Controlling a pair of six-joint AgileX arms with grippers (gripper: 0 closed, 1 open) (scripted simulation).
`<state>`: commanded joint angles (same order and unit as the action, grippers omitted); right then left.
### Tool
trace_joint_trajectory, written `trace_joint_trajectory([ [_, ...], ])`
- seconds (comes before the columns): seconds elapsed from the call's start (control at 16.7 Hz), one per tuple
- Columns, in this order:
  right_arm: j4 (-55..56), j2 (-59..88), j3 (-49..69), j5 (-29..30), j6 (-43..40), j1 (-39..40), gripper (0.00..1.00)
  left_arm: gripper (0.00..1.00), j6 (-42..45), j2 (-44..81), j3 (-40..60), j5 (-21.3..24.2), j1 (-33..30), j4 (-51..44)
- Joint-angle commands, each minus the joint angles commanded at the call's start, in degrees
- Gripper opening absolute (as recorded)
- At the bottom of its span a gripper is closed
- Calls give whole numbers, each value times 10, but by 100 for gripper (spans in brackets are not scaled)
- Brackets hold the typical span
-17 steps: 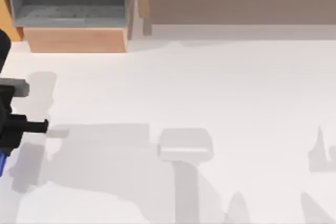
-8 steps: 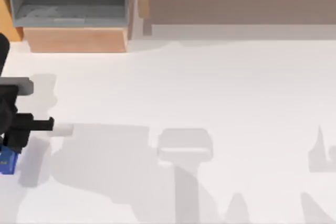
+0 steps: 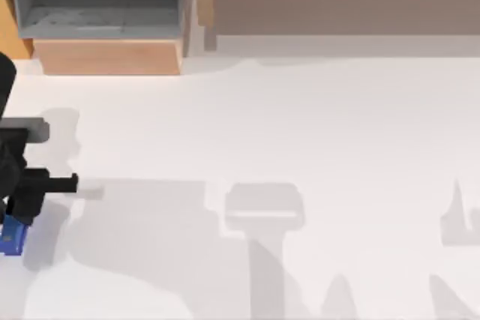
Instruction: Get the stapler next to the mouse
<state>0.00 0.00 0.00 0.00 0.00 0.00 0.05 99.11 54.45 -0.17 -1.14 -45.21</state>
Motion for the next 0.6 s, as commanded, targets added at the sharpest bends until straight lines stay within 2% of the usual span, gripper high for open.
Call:
trace_joint_trajectory([
  [0.6, 0, 0, 0, 0, 0, 0, 100, 90, 0, 0, 0, 0, 0, 0],
])
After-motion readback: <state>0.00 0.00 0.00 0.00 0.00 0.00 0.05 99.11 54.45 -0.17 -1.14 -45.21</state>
